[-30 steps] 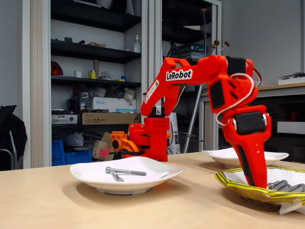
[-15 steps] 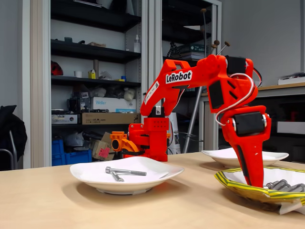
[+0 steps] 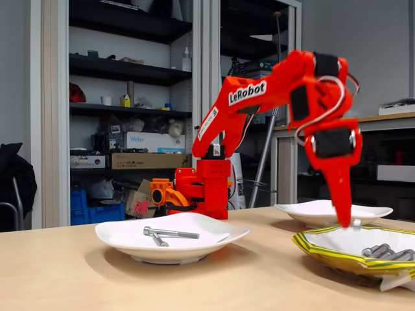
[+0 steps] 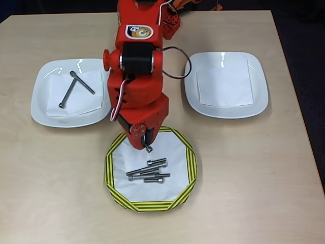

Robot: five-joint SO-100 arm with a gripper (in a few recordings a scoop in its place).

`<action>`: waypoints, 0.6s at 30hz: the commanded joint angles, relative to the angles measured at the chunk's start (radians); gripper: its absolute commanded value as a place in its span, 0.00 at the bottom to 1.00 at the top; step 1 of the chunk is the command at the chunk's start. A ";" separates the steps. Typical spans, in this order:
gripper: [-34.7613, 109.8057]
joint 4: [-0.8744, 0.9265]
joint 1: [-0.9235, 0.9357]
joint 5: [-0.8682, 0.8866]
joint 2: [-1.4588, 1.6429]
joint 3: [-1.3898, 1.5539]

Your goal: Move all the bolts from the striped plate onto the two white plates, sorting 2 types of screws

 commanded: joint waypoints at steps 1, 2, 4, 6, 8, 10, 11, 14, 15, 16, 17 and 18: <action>0.24 0.038 -0.081 0.218 0.179 0.087; 0.24 0.038 -0.107 0.279 0.215 0.120; 0.24 0.021 -0.160 0.396 0.293 0.204; 0.24 0.012 -0.215 0.522 0.367 0.293; 0.24 -0.014 -0.273 0.630 0.440 0.390; 0.24 -0.051 -0.333 0.747 0.505 0.489; 0.24 -0.078 -0.365 0.810 0.540 0.541; 0.24 -0.175 -0.463 0.973 0.634 0.699; 0.24 -0.209 -0.497 1.025 0.660 0.752; 0.24 -0.236 -0.529 1.074 0.683 0.796; 0.24 -0.261 -0.560 1.114 0.703 0.836; 0.24 -0.279 -0.588 1.147 0.719 0.871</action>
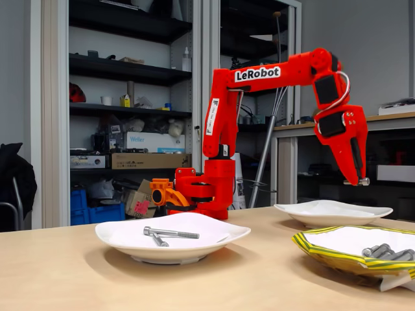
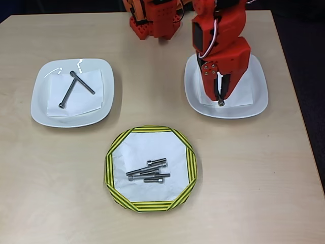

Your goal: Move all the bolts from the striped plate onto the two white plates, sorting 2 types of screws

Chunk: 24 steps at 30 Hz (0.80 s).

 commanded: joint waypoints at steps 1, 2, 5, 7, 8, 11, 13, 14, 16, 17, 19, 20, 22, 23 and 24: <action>0.24 -0.066 -0.110 0.153 0.114 0.117; 0.24 -0.081 -0.135 0.189 0.132 0.149; 0.24 -0.112 -0.190 0.281 0.196 0.236; 0.24 -0.120 -0.215 0.344 0.244 0.290; 0.24 -0.126 -0.221 0.357 0.270 0.319; 0.33 -0.195 -0.206 0.305 0.370 0.442; 0.34 -0.219 -0.186 0.279 0.397 0.480; 0.35 -0.225 -0.173 0.259 0.407 0.489; 0.35 -0.230 -0.150 0.235 0.417 0.495; 0.35 -0.233 -0.137 0.212 0.420 0.494; 0.35 -0.241 -0.097 0.143 0.416 0.474; 0.34 -0.241 -0.066 0.086 0.399 0.449; 0.34 -0.256 0.008 -0.074 0.350 0.391; 0.34 -0.265 0.049 -0.164 0.319 0.351; 0.34 -0.272 0.094 -0.255 0.282 0.307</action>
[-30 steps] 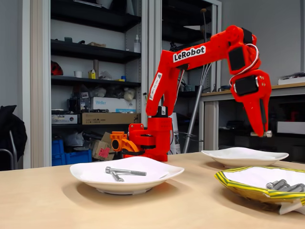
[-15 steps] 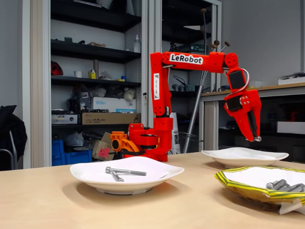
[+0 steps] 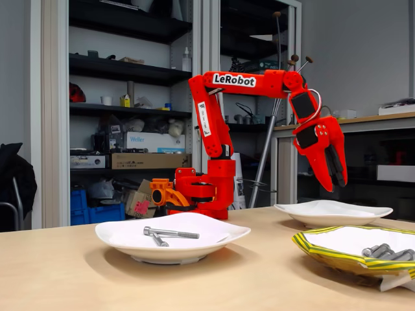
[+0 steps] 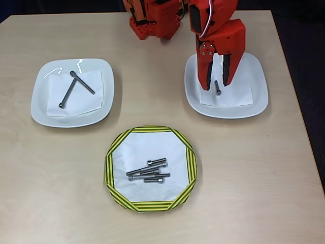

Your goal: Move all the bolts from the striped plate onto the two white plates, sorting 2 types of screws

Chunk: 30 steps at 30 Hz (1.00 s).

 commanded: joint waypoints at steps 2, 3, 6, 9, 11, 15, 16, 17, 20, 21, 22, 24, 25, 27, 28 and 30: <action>0.34 -0.029 0.172 -0.393 -0.117 -0.192; 0.33 -0.040 0.210 -0.459 -0.158 -0.242; 0.32 -0.066 0.295 -0.569 -0.278 -0.376; 0.32 -0.083 0.344 -0.644 -0.388 -0.489; 0.31 -0.104 0.360 -0.815 -0.454 -0.560; 0.30 -0.077 0.370 -1.154 -0.597 -0.687; 0.30 -0.072 0.373 -1.193 -0.617 -0.687; 0.30 -0.066 0.377 -1.239 -0.634 -0.687; 0.32 -0.054 0.387 -1.310 -0.670 -0.687; 0.33 -0.052 0.390 -1.322 -0.680 -0.687; 0.33 -0.049 0.393 -1.327 -0.687 -0.687; 0.34 -0.041 0.400 -1.344 -0.699 -0.687; 0.34 -0.041 0.407 -1.348 -0.706 -0.687; 0.34 -0.043 0.417 -1.371 -0.716 -0.690; 0.34 -0.037 0.423 -1.384 -0.723 -0.693; 0.34 -0.017 0.436 -1.424 -0.739 -0.707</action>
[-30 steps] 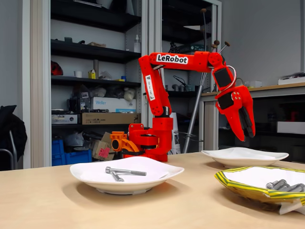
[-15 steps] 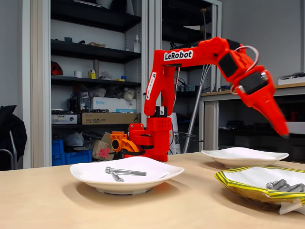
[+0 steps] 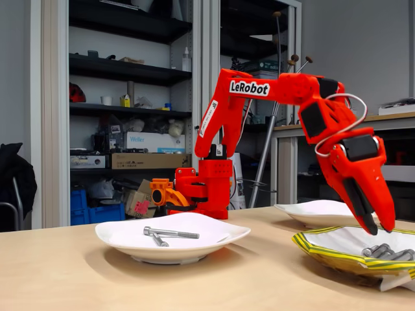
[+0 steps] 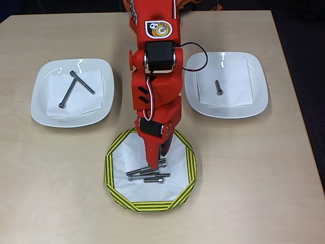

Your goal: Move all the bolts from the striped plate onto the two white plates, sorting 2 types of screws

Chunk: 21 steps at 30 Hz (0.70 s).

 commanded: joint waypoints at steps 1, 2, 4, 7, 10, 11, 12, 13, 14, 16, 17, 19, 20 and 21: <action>0.34 0.038 0.015 -0.051 -0.002 -0.044; 0.34 0.048 0.021 -0.071 -0.006 -0.048; 0.34 0.077 0.031 -0.089 -0.009 -0.054; 0.34 0.109 0.041 -0.118 -0.012 -0.058; 0.34 0.141 0.048 -0.130 -0.031 -0.086; 0.34 0.147 0.048 -0.130 -0.038 -0.100; 0.33 0.152 0.048 -0.130 -0.049 -0.118; 0.33 0.155 0.048 -0.130 -0.061 -0.138; 0.33 0.166 0.048 -0.130 -0.077 -0.167; 0.33 0.189 0.043 -0.129 -0.112 -0.230; 0.33 0.206 0.040 -0.129 -0.132 -0.265; 0.33 0.235 0.032 -0.120 -0.175 -0.337; 0.33 0.252 0.029 -0.112 -0.198 -0.376; 0.33 0.264 0.026 -0.107 -0.219 -0.410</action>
